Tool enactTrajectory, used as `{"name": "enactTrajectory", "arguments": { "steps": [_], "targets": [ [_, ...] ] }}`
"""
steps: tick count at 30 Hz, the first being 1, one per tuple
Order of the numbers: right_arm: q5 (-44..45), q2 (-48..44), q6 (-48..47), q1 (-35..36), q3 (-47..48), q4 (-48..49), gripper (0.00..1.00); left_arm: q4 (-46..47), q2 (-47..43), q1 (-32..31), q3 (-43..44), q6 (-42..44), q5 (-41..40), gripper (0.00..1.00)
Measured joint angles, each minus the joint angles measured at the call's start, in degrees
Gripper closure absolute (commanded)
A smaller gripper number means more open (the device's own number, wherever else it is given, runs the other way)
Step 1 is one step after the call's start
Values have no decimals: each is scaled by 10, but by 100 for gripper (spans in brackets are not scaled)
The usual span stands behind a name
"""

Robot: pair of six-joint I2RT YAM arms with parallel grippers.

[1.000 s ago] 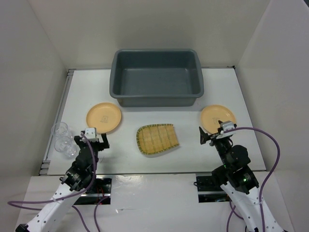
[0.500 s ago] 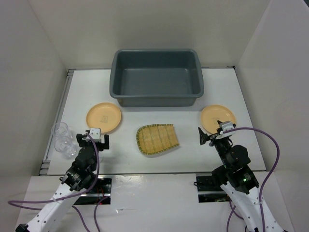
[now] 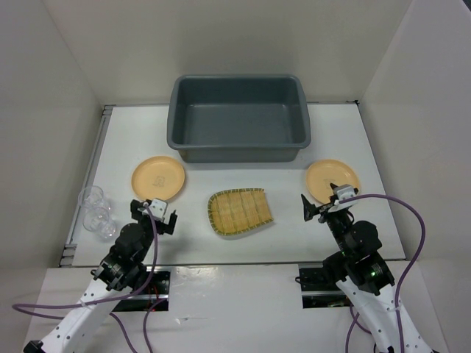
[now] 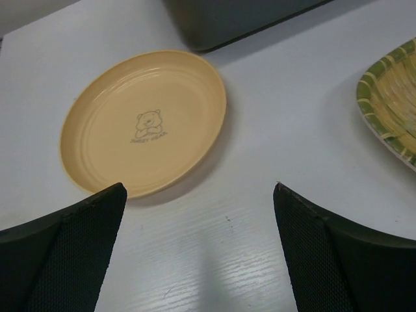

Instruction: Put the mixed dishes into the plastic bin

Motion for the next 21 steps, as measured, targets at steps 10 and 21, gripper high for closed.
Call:
{"name": "enactTrajectory", "arguments": {
  "steps": [10, 21],
  "targets": [
    [-17, 0, -14, 0, 0, -3, 2, 4, 0, 0, 0, -95, -140, 0],
    [-26, 0, -27, 0, 0, -6, 2, 4, 0, 0, 0, -92, -118, 0]
  ]
}}
